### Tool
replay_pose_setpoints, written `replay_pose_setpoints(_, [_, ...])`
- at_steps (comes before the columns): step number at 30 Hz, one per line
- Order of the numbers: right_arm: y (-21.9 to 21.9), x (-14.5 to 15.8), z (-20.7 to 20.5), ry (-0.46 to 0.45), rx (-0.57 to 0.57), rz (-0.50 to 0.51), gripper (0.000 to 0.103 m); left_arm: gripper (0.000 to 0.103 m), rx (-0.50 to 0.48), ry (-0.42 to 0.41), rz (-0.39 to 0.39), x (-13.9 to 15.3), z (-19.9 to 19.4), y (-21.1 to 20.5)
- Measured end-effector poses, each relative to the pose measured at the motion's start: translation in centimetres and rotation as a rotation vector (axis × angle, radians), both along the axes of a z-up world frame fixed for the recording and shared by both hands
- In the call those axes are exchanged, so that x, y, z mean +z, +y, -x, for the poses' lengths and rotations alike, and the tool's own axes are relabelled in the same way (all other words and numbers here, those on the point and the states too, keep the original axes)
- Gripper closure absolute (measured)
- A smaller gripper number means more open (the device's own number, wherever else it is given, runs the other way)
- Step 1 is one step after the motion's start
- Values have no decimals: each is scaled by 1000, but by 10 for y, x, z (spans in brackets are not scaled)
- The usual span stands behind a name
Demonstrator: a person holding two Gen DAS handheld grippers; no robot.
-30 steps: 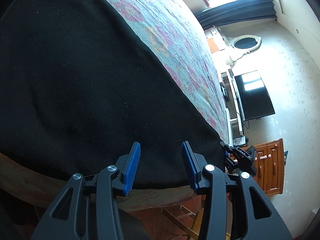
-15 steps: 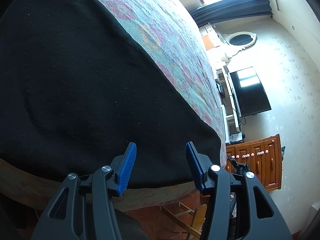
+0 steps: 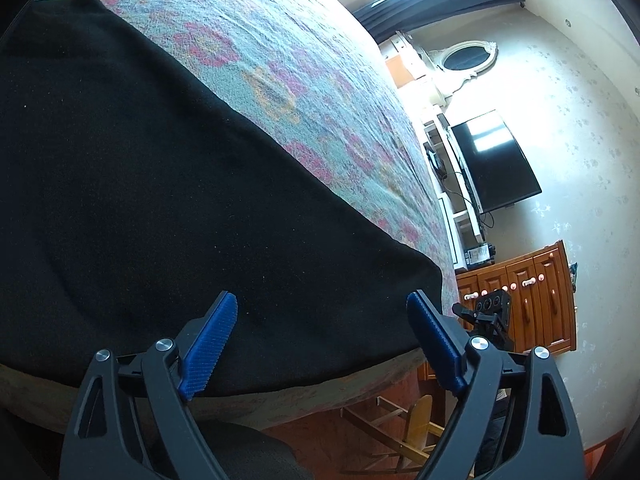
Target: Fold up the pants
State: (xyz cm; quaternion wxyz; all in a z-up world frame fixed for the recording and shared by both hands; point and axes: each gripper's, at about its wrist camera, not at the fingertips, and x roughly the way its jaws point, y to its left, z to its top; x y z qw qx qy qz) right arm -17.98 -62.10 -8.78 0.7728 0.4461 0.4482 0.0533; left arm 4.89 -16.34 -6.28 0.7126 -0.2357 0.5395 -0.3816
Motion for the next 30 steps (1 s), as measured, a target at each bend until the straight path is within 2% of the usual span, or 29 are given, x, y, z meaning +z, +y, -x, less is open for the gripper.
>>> replay_pose_setpoints(4, [-10,-5,2,-63,-61,-120,12,15,-34,-6,-25,-2,-6,2])
replay_pose_setpoints(11, [1,-5,0,-82,-2,-176,12,15,-68,32,-25,-16,-20,10])
replay_pose_setpoints(15, [-6,-10,0,-72,-24,-230,13,15,-92,53,-2,-22,-26,14])
replay_pose_setpoints(17, [-15,-17,5,-59,-32,-253,19,15,-102,65,13,-24,-29,15])
replay_pose_setpoints(21, [-21,-25,13,-78,-27,-319,20,14,-111,96,44,-27,-34,19])
replay_pose_setpoints(26, [-23,-30,25,-92,-56,-351,20,14,-143,75,47,-25,-34,20])
replay_pose_setpoints(27, [-21,-28,26,-88,-68,-327,25,14,-155,64,39,-24,-33,19])
replay_pose_setpoints(29, [-18,-24,26,-56,-87,-246,58,14,-163,47,29,-23,-31,18])
replay_pose_setpoints(30, [-20,-26,28,-30,-121,-244,90,14,-160,43,28,-23,-31,18])
